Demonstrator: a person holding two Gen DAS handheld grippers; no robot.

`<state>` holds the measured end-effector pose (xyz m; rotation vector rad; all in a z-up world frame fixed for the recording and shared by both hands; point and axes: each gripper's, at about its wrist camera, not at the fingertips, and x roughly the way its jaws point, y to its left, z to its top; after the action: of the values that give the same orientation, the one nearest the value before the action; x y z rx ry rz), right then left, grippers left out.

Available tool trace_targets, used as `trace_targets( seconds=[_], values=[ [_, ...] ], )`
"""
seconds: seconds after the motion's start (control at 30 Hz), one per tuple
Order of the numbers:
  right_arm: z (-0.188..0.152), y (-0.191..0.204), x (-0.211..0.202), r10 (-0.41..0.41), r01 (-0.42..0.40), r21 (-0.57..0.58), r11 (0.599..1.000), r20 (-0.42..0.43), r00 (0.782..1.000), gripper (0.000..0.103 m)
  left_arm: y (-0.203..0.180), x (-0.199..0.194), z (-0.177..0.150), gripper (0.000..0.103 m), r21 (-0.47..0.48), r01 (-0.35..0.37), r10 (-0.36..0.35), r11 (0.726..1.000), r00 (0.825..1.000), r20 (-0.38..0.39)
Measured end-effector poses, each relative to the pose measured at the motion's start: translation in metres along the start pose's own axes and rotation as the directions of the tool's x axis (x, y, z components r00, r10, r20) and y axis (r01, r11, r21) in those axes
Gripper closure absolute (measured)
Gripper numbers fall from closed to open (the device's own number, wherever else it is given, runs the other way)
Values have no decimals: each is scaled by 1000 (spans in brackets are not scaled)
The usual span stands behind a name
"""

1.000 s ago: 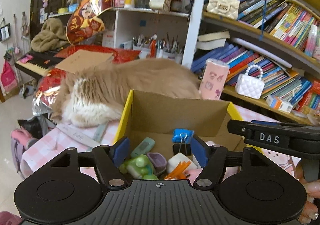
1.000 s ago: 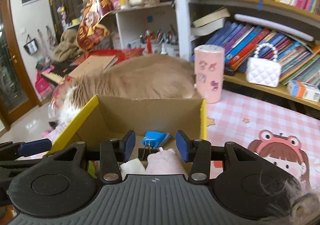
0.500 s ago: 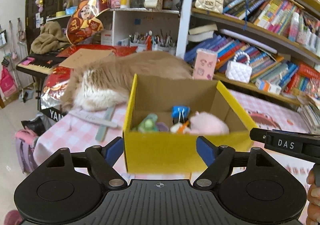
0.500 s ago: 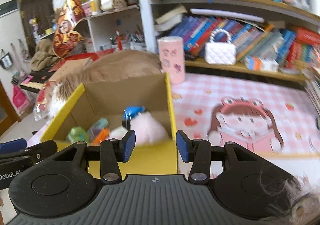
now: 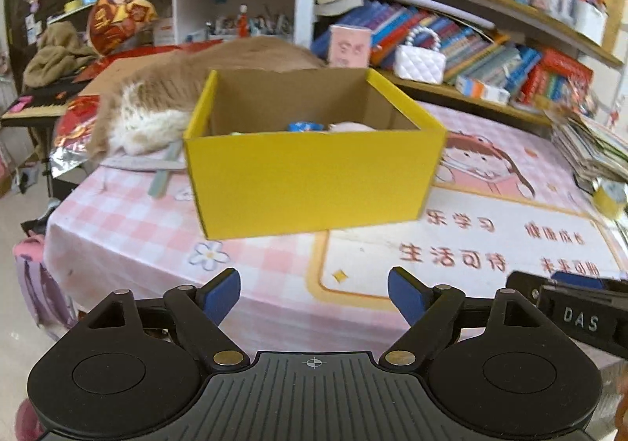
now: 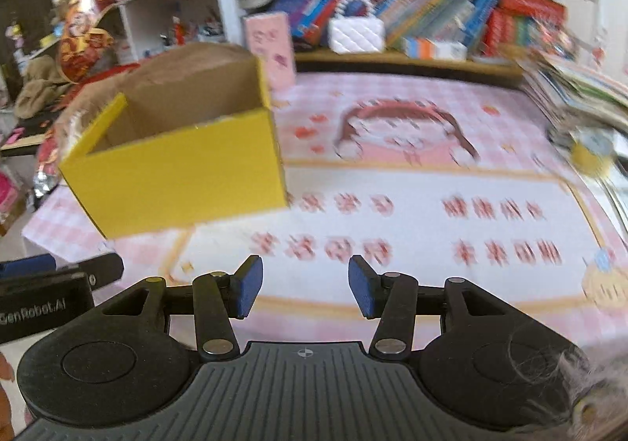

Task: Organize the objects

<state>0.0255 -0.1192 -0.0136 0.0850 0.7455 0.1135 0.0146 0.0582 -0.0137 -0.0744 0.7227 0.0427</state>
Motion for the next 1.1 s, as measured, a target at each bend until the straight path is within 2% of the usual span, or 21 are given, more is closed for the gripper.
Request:
trace_targets(
  seconds=[0.2, 0.43, 0.5, 0.7, 0.8, 1.1],
  values=[
    [-14, -25, -17, -118, 117, 52, 992, 6, 993, 44, -35, -2, -7, 14, 60, 42, -42, 997, 999, -8],
    [-19, -52, -31, -244, 240, 91, 966, 35, 969, 29, -70, -5, -8, 9, 166, 71, -73, 984, 997, 7],
    [-20, -57, -34, -273, 269, 94, 959, 40, 961, 20, -77, -5, -7, 8, 177, 71, -75, 982, 997, 11],
    [-22, -62, -40, -301, 296, 76, 952, 54, 952, 5, -89, -9, -7, 6, 206, 38, -46, 978, 998, 36],
    [-22, -63, -41, -298, 294, 72, 953, 53, 953, 3, -90, -8, -8, 6, 201, 13, -20, 980, 999, 31],
    [-25, -59, -45, -284, 280, 75, 957, 61, 957, 0, -88, -16, -12, 6, 190, -4, -5, 982, 999, 46]
  ],
)
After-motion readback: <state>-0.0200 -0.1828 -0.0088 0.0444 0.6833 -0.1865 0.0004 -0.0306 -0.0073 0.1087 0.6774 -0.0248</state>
